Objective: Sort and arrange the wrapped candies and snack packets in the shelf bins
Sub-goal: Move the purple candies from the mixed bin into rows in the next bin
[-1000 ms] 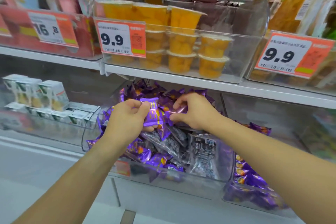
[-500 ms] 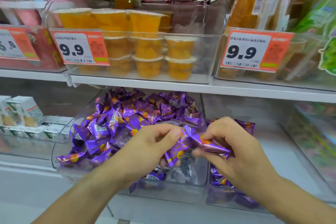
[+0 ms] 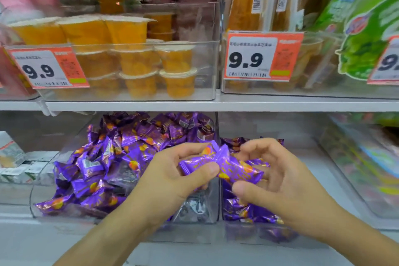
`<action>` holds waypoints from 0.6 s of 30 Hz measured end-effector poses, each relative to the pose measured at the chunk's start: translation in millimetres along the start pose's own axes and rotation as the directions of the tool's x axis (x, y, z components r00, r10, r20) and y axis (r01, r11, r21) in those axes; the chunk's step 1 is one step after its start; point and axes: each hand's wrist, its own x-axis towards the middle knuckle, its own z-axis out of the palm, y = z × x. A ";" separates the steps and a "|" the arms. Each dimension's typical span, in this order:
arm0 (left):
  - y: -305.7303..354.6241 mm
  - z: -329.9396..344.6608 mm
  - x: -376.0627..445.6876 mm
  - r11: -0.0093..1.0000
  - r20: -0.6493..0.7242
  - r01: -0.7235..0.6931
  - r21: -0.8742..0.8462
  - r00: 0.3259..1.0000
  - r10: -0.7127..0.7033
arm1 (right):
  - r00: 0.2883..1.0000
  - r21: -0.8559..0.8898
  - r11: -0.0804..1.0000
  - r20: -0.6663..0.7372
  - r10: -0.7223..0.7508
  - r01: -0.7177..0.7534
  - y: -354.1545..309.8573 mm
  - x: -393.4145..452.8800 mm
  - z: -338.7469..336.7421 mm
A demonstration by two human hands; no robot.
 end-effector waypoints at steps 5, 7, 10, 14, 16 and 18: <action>-1.5 5.7 2.1 0.999 0.023 0.051 -0.014 0.998 -0.050 | 0.989 0.125 0.990 -0.131 0.075 -0.059 -8.1 -5.2 -13.7; 0.1 5.2 1.7 0.996 0.130 0.090 -0.021 0.988 -0.086 | 0.985 0.102 0.993 -0.157 0.069 -0.053 -16.6 -8.4 -20.4; 4.1 7.1 0.8 0.992 0.209 0.126 -0.001 0.970 -0.123 | 0.983 0.092 0.994 -0.172 0.068 -0.053 -24.5 -11.7 -30.8; 8.4 19.5 4.2 0.993 0.208 0.110 -0.035 0.973 -0.100 | 0.981 0.108 0.989 -0.159 0.114 -0.097 -22.9 -13.5 -38.6; 9.5 24.7 7.6 0.992 0.193 0.117 -0.041 0.975 -0.107 | 0.968 0.148 0.981 -0.198 0.153 -0.124 -18.9 -13.6 -39.9; 8.4 26.3 10.8 0.989 0.176 0.133 -0.059 0.977 -0.121 | 0.958 0.197 0.971 -0.221 0.181 -0.138 -14.0 -12.3 -41.3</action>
